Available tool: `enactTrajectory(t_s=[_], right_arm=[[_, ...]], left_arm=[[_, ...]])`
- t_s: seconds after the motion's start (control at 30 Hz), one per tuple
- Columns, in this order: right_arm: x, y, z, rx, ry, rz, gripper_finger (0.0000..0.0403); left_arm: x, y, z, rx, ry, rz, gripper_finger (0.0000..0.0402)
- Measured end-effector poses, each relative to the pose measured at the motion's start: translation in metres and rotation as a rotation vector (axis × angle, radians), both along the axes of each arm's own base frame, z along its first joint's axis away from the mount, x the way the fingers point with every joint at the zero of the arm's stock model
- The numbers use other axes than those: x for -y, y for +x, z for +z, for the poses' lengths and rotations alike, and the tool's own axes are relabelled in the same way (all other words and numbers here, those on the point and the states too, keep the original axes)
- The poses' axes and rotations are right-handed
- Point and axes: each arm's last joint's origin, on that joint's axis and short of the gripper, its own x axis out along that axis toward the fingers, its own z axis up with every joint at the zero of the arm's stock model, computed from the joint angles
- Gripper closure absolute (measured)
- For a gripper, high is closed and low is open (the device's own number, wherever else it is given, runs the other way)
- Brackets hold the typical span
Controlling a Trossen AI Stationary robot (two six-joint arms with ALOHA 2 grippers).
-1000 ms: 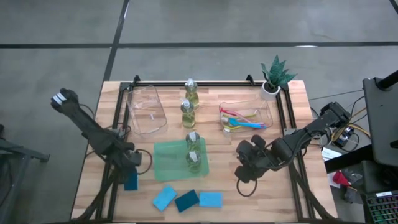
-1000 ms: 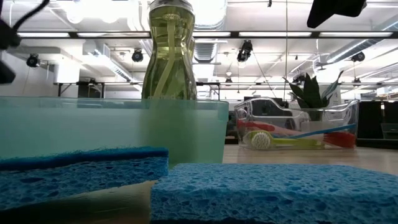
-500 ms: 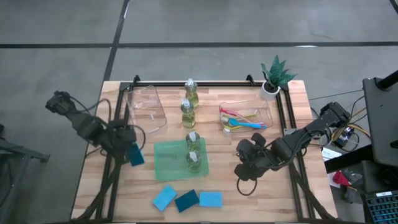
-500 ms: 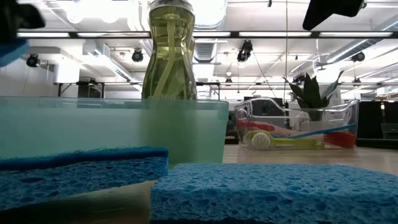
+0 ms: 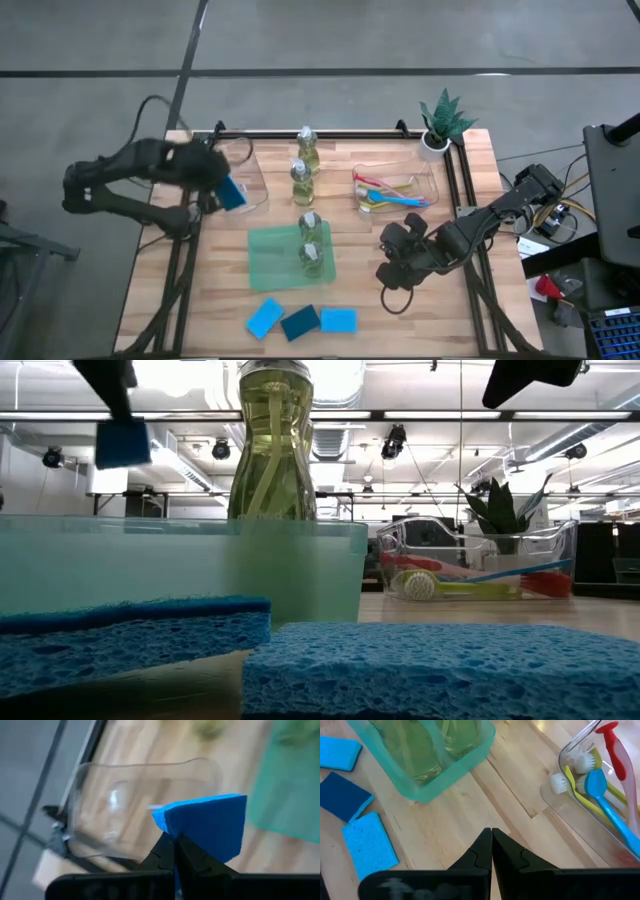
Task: Pick & Place Kitchen Sink Supplies
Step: Put the blue sponge into the left transparent bin
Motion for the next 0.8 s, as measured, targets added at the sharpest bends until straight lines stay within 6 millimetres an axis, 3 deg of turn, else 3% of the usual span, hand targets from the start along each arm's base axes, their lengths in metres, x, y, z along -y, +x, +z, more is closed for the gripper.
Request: enactTrajectory(t_s=[0.43,0.67,0.8], right_arm=[[0.0,0.0,0.0,0.013,-0.015,-0.005,0.0394],[0.0,0.001,0.0,0.002,-0.047,0.036,0.0394],[0.0,0.001,0.001,-0.004,-0.06,0.056,0.0394]], left_arm=[[-0.106,0.032,-0.039,-0.139,-0.138,0.149,0.0401],[-0.133,0.053,-0.072,-0.3,-0.236,0.008,0.0401],[-0.146,0.065,-0.093,-0.355,-0.291,0.015,0.0401]])
